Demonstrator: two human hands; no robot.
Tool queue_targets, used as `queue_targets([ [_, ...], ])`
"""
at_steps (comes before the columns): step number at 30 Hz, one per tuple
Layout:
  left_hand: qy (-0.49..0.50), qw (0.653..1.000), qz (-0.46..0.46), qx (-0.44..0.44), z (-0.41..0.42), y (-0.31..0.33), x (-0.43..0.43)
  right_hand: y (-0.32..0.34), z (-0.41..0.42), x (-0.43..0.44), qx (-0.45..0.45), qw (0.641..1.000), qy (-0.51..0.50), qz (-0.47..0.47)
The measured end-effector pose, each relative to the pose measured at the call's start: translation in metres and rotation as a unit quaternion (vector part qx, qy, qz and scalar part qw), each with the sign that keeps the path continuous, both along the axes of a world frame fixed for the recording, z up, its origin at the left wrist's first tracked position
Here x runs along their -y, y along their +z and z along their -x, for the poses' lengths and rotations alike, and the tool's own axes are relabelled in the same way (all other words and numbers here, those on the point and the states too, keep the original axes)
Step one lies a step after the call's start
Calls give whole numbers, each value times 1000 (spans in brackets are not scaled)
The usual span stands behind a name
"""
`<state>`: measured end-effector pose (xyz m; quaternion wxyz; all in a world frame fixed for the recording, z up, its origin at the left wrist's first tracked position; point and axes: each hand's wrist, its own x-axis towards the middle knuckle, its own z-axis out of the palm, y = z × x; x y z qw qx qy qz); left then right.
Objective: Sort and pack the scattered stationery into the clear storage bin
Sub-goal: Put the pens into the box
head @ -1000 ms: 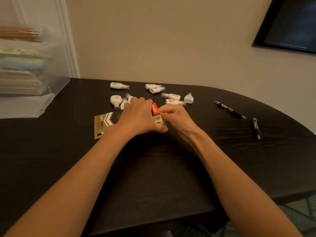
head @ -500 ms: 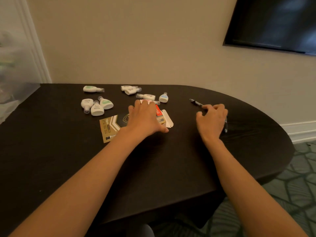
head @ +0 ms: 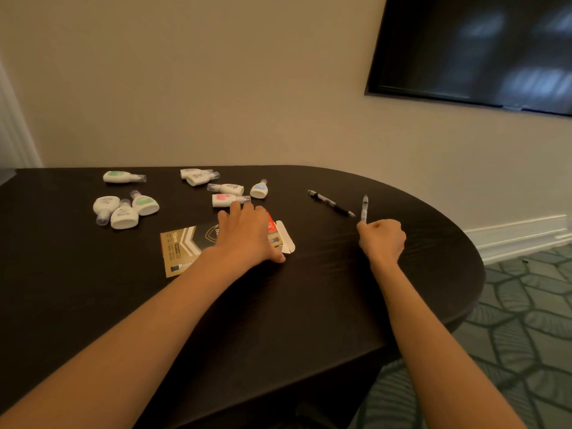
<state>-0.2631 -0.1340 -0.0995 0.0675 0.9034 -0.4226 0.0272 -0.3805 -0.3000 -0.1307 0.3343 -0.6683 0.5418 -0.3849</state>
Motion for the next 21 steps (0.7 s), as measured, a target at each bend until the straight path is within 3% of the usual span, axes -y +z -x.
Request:
queue_targets([
  [2,-2,1000,2,-1,0,0,-1,5,-4,-10,117,990,54,-58],
  [5,3,1000,4,4,-3,0,-9,10,-20,-38,251,933,180,-185],
  [13,26,1000,6,6,-25,3,-44,12,-77,-102,318,847,314,-288],
  [21,47,998,34,22,-53,1,-83,15,-127,-143,231,801,425,-353],
])
